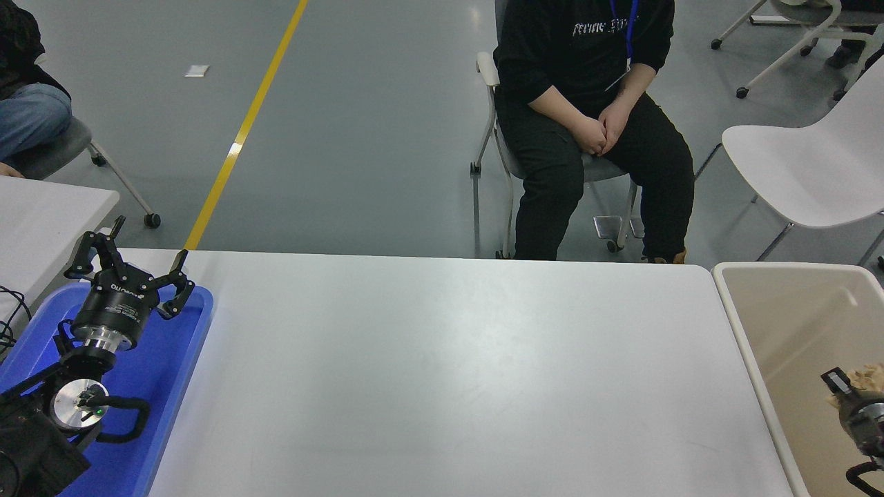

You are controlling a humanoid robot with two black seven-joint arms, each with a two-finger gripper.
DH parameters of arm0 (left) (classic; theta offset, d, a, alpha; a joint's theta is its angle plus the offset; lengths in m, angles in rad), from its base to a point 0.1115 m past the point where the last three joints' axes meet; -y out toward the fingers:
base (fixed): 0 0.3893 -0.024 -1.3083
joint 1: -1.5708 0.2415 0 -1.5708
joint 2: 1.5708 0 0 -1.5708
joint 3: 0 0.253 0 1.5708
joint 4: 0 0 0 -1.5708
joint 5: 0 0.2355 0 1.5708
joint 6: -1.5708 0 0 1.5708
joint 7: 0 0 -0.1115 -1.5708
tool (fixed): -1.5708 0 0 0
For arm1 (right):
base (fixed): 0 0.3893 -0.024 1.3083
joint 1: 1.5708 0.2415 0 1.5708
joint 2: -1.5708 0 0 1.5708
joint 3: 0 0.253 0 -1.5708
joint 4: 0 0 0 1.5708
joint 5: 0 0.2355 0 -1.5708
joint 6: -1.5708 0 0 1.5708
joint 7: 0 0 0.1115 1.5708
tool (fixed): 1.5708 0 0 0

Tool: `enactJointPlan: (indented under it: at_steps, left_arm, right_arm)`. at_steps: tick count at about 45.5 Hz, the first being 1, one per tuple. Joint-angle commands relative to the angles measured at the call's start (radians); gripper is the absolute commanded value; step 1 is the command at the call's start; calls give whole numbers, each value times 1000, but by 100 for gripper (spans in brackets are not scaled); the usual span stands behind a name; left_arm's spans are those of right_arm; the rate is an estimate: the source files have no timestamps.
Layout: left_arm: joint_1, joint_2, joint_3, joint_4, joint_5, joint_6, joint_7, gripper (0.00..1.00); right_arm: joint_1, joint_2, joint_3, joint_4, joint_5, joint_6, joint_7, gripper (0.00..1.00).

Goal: Clean the table surface

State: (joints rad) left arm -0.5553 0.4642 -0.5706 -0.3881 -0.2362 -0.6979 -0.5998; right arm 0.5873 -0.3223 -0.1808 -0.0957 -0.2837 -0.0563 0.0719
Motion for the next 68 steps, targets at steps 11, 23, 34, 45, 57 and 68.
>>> enactJointPlan:
  at_steps: [11,23,34,45,57,68]
  left_arm:
    - [0,-1,0,0,0,0,0,100]
    - [0,1,0,0,0,0,0,100]
    - [0,-1,0,0,0,0,0,100]
    - [0,-1,0,0,0,0,0,100]
    - [0,1,0,0,0,0,0,100]
    - [0,1,0,0,0,0,0,100]
  right_arm:
    - [69,-18,11,4,4,-31,0,98]
    - [226,-63,220,10,6,-34,8,98]
    - [368,-149,423,122,6,-27,29,98]
    - [424,-264,601,346,6,-24,29,98]
    - [422,-273,958,494,8,21,29,98]
    - [413,-264,1184,625,8,55,31,98]
